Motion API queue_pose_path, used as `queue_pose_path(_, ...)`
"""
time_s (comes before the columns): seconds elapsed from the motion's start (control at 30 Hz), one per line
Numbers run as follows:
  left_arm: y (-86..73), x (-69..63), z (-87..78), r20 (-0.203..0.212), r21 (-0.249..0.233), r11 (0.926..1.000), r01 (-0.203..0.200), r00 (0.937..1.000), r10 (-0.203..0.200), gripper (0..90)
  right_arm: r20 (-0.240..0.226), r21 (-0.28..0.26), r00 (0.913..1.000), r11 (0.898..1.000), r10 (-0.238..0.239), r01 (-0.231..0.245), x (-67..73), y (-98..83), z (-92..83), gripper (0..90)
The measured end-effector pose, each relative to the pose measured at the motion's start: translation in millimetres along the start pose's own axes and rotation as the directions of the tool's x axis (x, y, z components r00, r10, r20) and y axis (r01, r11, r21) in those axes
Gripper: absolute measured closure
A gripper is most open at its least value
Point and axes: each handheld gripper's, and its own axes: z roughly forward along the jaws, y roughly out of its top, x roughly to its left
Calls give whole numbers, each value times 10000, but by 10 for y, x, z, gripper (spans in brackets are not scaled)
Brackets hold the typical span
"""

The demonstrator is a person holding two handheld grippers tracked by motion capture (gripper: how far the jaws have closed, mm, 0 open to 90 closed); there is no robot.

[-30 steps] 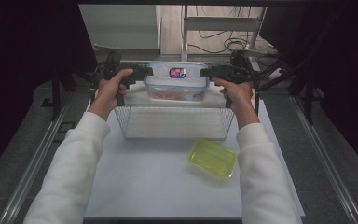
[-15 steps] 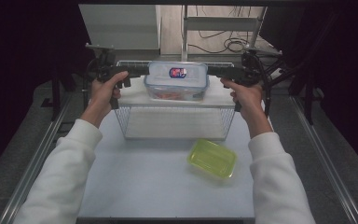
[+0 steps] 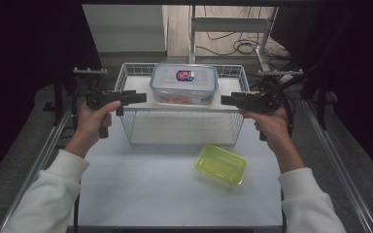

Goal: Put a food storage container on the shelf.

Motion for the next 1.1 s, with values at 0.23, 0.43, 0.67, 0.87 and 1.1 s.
queue_pose_path(0.23, -557, -255, -130, 201, 336, 9950, -943, 9954, 937, 300, -320, 362, 9976, 9974, -617, 629, 116, -515, -112, 385)
queue_pose_path(0.43, -976, -341, -227, -549, 589, 9885, -1396, 9882, 1429, 295, -655, 453, 9948, 9956, -785, 816, 177, -887, -183, 380)
queue_pose_path(0.67, -1365, -291, -249, -697, 1303, 9865, -989, 9916, 1086, 289, -486, 1061, 9952, 9903, -846, 893, 218, -1248, -223, 375)
queue_pose_path(0.87, -1549, -221, -251, -787, 1551, 9847, -799, 9926, 929, 290, -285, 1387, 9957, 9861, -883, 914, 215, -1351, -196, 374)
queue_pose_path(1.1, -1651, -156, -200, -1034, 1769, 9818, -694, 9907, 886, 291, -313, 1519, 9970, 9856, -702, 741, 190, -1385, -125, 374)
